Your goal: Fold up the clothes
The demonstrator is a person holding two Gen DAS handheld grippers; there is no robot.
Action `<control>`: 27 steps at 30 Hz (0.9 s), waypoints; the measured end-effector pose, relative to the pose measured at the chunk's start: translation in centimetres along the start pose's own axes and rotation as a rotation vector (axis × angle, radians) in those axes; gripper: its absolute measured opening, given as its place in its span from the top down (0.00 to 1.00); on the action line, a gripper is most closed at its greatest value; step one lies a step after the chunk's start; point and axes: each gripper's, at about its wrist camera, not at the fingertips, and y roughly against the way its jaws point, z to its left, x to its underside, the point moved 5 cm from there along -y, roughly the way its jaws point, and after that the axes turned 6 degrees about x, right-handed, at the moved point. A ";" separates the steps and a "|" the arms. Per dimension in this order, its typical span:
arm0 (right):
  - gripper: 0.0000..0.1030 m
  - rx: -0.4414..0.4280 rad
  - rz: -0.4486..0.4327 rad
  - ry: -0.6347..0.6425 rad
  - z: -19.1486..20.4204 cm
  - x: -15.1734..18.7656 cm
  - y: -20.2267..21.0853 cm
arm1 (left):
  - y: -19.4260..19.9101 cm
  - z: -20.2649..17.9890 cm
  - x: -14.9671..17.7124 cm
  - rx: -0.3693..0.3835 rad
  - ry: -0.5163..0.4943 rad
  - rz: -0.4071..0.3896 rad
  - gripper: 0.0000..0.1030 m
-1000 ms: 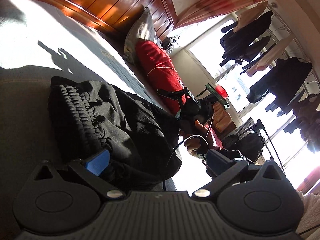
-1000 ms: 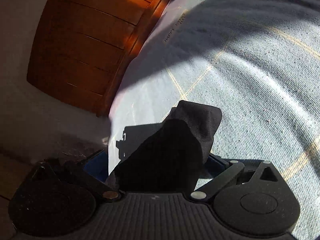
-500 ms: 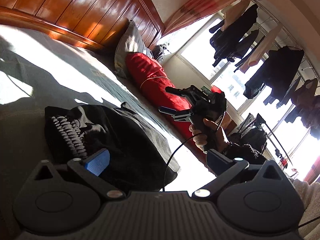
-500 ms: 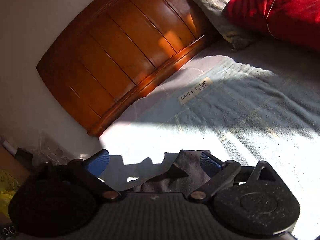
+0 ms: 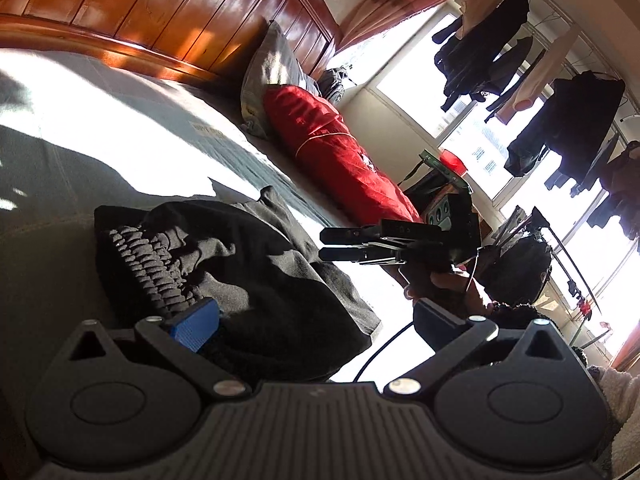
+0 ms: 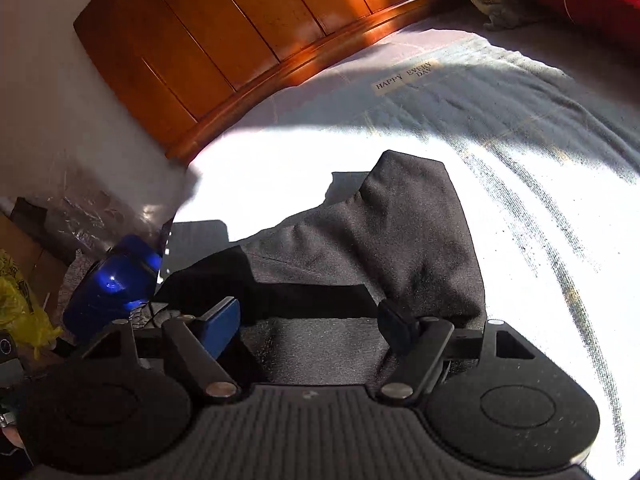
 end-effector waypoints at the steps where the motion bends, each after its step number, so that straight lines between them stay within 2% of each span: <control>1: 0.20 -0.013 0.005 0.018 0.8 0.2 0.0 | -0.3 -0.2 -0.6 0.012 -0.015 -0.009 0.01; 3: 0.17 -0.038 0.019 0.062 2.5 0.9 0.0 | -1.1 -0.5 -1.5 0.041 -0.040 -0.023 0.01; 5: 0.14 -0.045 0.050 0.113 3.8 2.3 -0.8 | -2.2 0.2 -1.7 0.048 -0.015 -0.021 0.01; 9: 0.03 0.083 0.067 0.219 4.6 5.8 -1.6 | -4.3 3.7 1.1 -0.025 0.076 0.099 0.01; 12: 0.03 0.136 0.031 0.297 4.8 7.1 0.6 | -3.5 4.6 2.6 -0.003 0.095 0.106 0.01; 16: 0.02 0.136 -0.052 0.214 1.8 5.9 3.0 | -2.6 4.8 2.7 0.020 0.121 0.084 0.01; 19: 0.03 0.194 -0.012 0.092 -2.4 5.8 1.9 | -2.6 4.7 2.8 0.012 0.112 0.089 0.01; 20: 0.06 0.200 -0.007 0.061 -3.3 6.0 1.9 | -2.5 4.5 2.7 0.006 0.105 0.091 0.01; 23: 0.06 0.177 -0.068 0.028 -3.2 6.3 4.0 | -2.1 3.7 2.4 -0.015 0.086 0.093 0.01; 25: 0.05 0.134 -0.103 0.052 -1.8 6.4 5.2 | -2.0 3.0 1.8 -0.010 0.071 0.085 0.01; 27: 0.02 0.118 -0.089 0.078 -0.8 6.9 5.2 | -2.4 2.6 1.3 -0.001 0.056 0.080 0.01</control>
